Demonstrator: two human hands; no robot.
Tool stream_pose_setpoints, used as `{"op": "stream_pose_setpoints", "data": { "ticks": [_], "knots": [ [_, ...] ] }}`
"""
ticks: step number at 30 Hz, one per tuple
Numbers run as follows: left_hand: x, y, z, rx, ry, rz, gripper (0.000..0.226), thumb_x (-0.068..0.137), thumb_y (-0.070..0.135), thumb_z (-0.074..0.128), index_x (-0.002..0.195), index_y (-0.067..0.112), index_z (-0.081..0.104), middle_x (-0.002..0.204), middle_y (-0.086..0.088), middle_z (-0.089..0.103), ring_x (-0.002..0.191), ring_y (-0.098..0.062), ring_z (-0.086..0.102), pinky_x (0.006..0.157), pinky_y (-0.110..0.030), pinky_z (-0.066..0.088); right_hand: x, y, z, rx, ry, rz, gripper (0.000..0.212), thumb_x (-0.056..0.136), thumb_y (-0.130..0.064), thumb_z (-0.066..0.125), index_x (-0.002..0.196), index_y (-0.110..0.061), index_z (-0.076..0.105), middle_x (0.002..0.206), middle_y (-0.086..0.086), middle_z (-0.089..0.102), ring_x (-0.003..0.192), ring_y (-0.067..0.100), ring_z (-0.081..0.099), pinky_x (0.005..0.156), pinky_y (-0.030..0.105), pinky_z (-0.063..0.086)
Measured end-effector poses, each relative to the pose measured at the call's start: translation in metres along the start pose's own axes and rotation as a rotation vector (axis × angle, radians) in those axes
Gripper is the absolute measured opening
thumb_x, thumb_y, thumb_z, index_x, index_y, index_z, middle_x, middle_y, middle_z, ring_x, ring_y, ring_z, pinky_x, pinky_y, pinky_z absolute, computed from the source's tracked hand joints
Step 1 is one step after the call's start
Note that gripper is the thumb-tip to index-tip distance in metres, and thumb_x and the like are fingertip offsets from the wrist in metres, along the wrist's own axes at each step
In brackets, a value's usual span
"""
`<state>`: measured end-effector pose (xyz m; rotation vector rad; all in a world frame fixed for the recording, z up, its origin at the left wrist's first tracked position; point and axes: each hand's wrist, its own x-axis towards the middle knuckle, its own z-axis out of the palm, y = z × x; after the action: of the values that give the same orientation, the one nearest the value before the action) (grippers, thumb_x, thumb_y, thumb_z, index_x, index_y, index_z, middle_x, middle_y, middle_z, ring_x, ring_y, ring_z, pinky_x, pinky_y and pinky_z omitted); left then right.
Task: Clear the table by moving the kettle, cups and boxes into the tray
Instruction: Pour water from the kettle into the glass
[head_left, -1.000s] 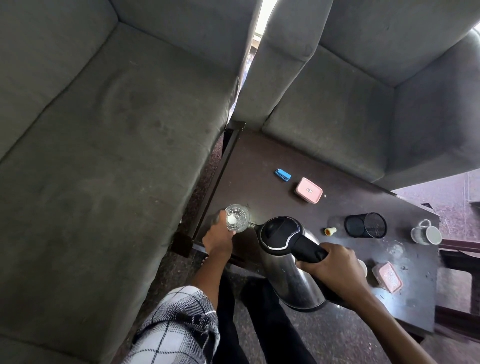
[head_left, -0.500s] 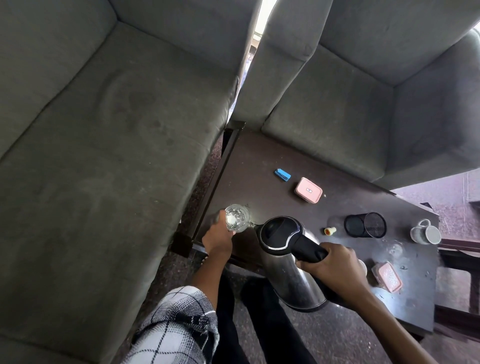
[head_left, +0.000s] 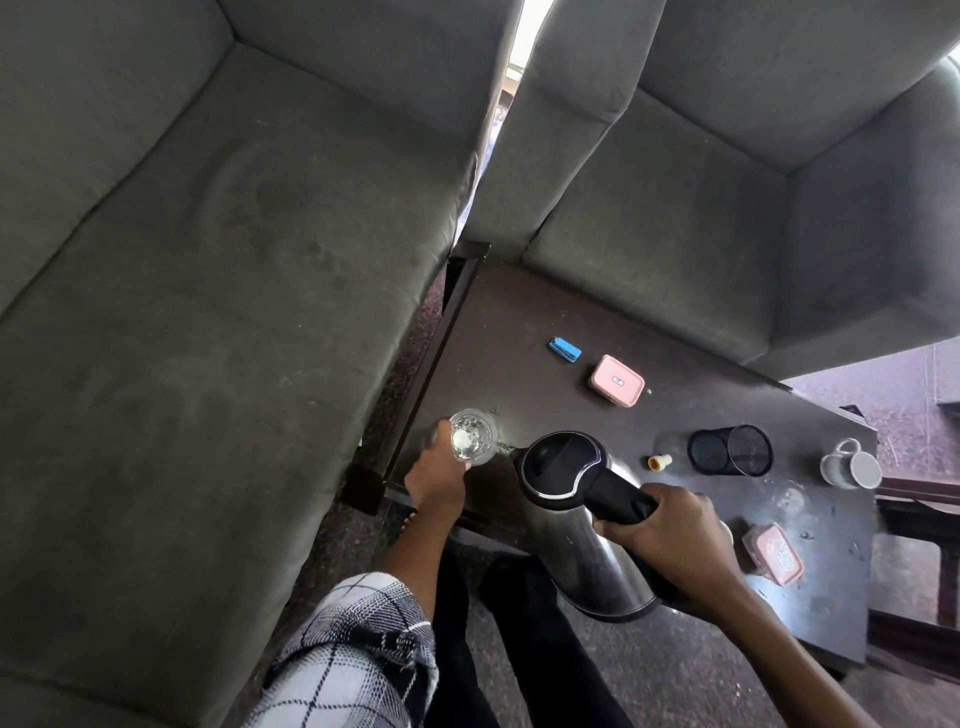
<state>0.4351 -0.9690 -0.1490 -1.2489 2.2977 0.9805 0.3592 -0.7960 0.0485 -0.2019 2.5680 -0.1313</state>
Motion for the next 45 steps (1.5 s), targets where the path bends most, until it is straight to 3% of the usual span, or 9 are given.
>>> {"op": "stream_pose_setpoints", "data": {
  "ticks": [32, 45],
  "knots": [
    [0.0037, -0.0028, 0.0051, -0.052, 0.017, 0.003, 0.041, 0.086, 0.021, 0.060, 0.119, 0.023, 0.036, 0.110, -0.007, 0.064, 0.098, -0.031, 0.063, 0.073, -0.040, 0.047, 0.0015, -0.0005, 0.0027, -0.033, -0.011, -0.005, 0.039, 0.060, -0.051, 0.074, 0.068, -0.016, 0.061, 0.067, 0.004, 0.066, 0.066, 0.023, 0.062, 0.063, 0.033, 0.051],
    [0.0064, -0.0056, 0.0091, -0.089, 0.025, -0.002, 0.043, 0.086, 0.020, 0.060, 0.120, 0.025, 0.035, 0.105, -0.005, 0.066, 0.095, -0.030, 0.064, 0.074, -0.041, 0.048, 0.0040, -0.0002, 0.0057, -0.065, -0.009, -0.003, 0.040, 0.060, -0.055, 0.072, 0.069, -0.017, 0.060, 0.066, 0.000, 0.065, 0.066, 0.020, 0.062, 0.058, 0.027, 0.046]
  ]
}}
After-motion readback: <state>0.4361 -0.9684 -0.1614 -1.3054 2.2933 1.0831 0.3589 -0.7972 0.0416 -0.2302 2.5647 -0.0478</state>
